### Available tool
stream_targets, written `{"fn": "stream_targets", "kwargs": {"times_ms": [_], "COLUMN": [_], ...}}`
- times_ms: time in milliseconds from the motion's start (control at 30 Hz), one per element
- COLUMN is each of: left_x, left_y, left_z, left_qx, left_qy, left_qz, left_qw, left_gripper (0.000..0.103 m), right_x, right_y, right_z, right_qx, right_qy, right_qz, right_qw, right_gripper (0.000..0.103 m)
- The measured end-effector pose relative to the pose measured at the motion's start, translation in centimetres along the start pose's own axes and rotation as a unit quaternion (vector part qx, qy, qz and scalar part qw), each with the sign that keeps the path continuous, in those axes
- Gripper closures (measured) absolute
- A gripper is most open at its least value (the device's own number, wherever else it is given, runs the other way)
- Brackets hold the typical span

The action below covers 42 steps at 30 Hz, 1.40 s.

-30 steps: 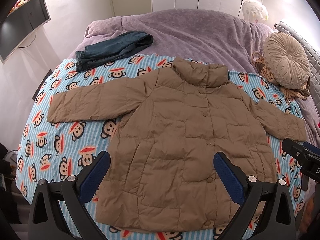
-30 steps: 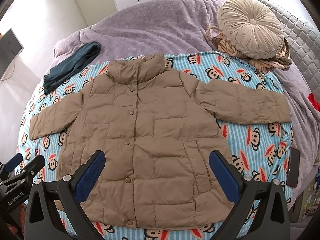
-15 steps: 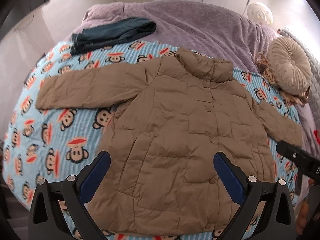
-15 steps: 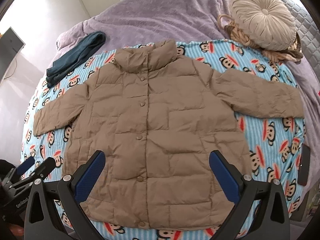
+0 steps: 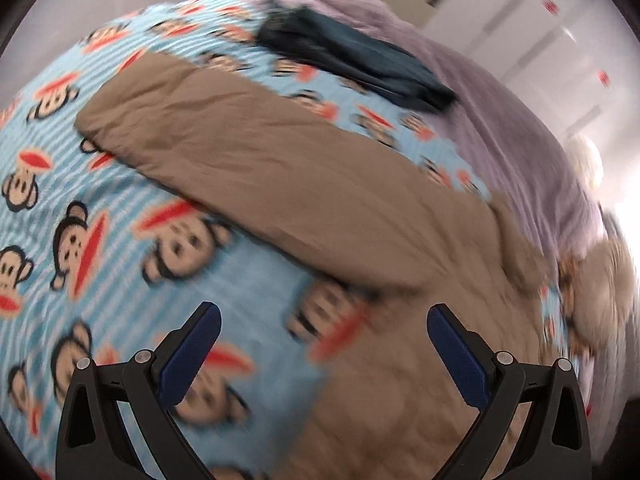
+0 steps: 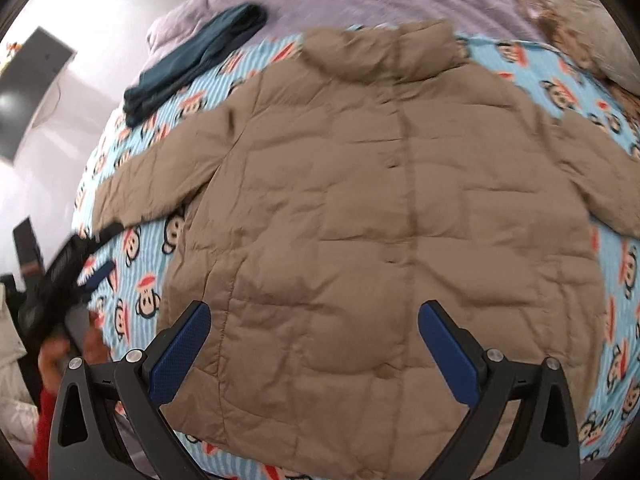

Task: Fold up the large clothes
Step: 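Grasp the sleeve nearest the left tool and fold it across the jacket body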

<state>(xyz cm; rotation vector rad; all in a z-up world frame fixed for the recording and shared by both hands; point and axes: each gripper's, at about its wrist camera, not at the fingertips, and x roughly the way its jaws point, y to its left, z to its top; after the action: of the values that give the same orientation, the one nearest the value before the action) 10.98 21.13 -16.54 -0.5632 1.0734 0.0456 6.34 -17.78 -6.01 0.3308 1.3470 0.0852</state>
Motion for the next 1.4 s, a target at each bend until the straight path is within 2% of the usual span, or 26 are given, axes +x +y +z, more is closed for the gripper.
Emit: {"fn": "stream_targets", "kwargs": {"times_ms": [167,267,333,467,500,533,567,600,633,700,767,833,867,900,967,1067,1200,1300,1400], "left_x": [4.6,6.4,6.8,7.6,7.8,8.0,8.2,8.5,8.5,7.3,5.2,3.4,2.0,1.1,-0.5,-2.7,-3.5,-2.7,-0.8], "left_y": [5.9,8.8,9.6,9.5,9.3,9.0,8.8,8.8,8.7,8.3,7.0,5.7,4.5,3.6,1.4,-2.9,-10.8,-16.2,-21.6], "left_z": [4.8,7.2,8.4,10.7,11.2,11.5,11.9,12.2,12.4,12.3,12.4,12.4,12.3,12.2,12.1,11.4,9.7,7.7,5.2], "left_qx": [-0.052,-0.106,-0.122,-0.125,-0.122,-0.119,-0.113,-0.109,-0.109,-0.099,-0.066,-0.042,-0.020,-0.004,0.034,0.098,0.186,0.231,0.267], "left_qy": [-0.003,-0.016,-0.033,-0.055,-0.061,-0.065,-0.061,-0.054,-0.051,-0.057,-0.081,-0.095,-0.104,-0.109,-0.117,-0.123,-0.108,-0.082,-0.052], "left_qz": [-0.003,-0.018,-0.028,-0.023,-0.019,-0.013,-0.011,-0.015,-0.039,-0.049,-0.048,-0.056,-0.062,-0.065,-0.074,-0.094,-0.145,-0.182,-0.197], "left_qw": [0.9986,0.9941,0.9915,0.9904,0.9905,0.9906,0.9916,0.9924,0.9919,0.9922,0.9934,0.9930,0.9924,0.9919,0.9898,0.9831,0.9657,0.9523,0.9417], "left_gripper": [0.000,0.000,0.000,0.000,0.009,0.023,0.060,0.084,0.092,0.095,0.095,0.095,0.095,0.095,0.095,0.095,0.095,0.095,0.095], "right_x": [4.0,5.9,7.0,8.4,8.8,9.3,9.6,9.9,10.4,11.2,12.2,13.2,13.9,14.8,16.4,18.9,22.1,21.6,18.7], "right_y": [2.2,3.2,3.8,5.2,5.5,5.8,6.0,6.2,6.5,7.0,7.5,7.9,8.2,8.5,8.9,10.1,10.6,10.0,6.9], "right_z": [1.3,2.4,3.2,5.0,5.5,6.2,6.8,7.4,8.3,9.7,11.3,12.4,13.0,13.4,14.1,14.4,14.0,14.1,13.4], "right_qx": [-0.012,-0.019,-0.021,-0.031,-0.034,-0.036,-0.037,-0.035,-0.031,-0.021,-0.009,-0.001,0.002,0.005,0.020,0.011,0.015,0.019,0.035], "right_qy": [0.018,0.019,0.018,0.011,0.008,0.004,0.001,-0.002,-0.006,-0.012,-0.021,-0.029,-0.025,-0.018,-0.013,0.000,0.029,0.042,0.036], "right_qz": [0.016,0.018,0.024,0.038,0.043,0.047,0.051,0.055,0.061,0.074,0.094,0.115,0.122,0.126,0.139,0.153,0.161,0.183,0.192], "right_qw": [1.000,0.999,0.999,0.999,0.998,0.998,0.998,0.998,0.998,0.997,0.995,0.993,0.992,0.992,0.990,0.988,0.986,0.982,0.980], "right_gripper": [0.000,0.000,0.000,0.000,0.000,0.000,0.000,0.000,0.000,0.000,0.003,0.032,0.066,0.081,0.082,0.083,0.083,0.083,0.083]}}
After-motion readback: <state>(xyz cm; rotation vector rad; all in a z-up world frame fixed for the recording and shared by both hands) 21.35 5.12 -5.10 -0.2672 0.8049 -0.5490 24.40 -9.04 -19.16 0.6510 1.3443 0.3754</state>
